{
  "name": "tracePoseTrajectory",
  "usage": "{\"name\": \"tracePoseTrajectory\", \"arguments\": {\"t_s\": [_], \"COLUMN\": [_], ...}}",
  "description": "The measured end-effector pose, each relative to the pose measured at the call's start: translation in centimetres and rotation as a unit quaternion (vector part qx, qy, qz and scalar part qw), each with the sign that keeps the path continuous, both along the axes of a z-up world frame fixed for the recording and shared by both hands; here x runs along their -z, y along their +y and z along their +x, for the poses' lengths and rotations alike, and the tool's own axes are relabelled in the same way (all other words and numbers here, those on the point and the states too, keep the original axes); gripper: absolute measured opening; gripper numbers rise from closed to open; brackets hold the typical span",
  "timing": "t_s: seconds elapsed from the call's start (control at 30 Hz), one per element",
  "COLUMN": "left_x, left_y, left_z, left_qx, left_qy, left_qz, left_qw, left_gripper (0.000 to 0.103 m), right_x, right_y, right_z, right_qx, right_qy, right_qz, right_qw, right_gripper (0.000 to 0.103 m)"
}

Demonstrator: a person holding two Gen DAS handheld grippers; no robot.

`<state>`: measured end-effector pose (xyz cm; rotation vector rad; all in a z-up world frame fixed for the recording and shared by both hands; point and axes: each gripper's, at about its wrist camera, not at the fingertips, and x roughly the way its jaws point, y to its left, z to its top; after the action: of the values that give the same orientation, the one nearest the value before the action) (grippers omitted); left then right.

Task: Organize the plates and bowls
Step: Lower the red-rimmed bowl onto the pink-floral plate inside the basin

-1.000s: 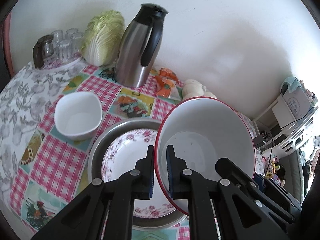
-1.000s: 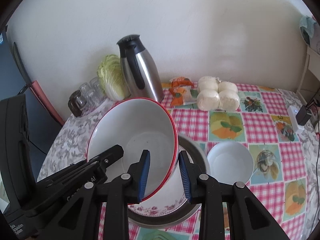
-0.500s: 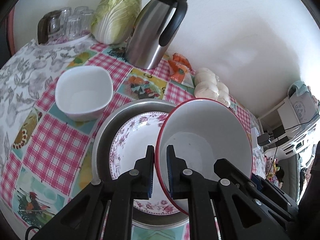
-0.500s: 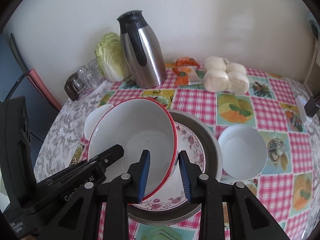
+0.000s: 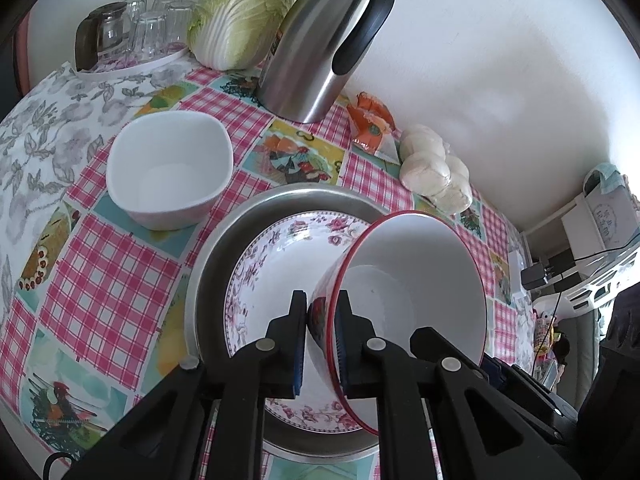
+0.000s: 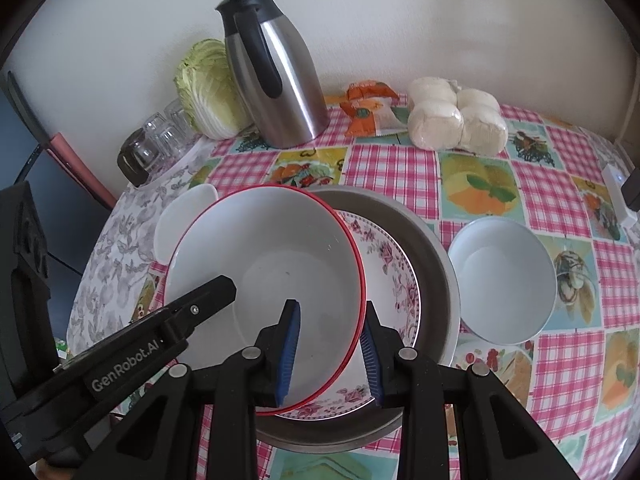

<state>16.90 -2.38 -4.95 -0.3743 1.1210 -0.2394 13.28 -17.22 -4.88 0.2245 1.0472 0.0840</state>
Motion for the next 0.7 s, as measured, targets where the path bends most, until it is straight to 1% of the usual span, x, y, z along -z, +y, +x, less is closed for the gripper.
{"name": "tracePoseTrajectory", "arguments": {"t_s": [0.23,0.7], "left_x": [0.7,2.3], "left_y": [-0.2,-0.4], "left_z": [0.4,0.7], "left_qx": [0.002,0.003], "left_qy": [0.013,0.031], "left_qz": [0.005,0.016], "left_qw": [0.9999,0.9994], "left_gripper": [0.012,0.012], "right_x": [1.2,2.7], "right_y": [-0.2,-0.2], "right_z": [0.3,0.9], "right_qx": [0.004,0.002], "right_qy": [0.017,0.037], "right_qz": [0.005,0.011], "right_qw": [1.000,0.999], "right_gripper": [0.033,0.033]}}
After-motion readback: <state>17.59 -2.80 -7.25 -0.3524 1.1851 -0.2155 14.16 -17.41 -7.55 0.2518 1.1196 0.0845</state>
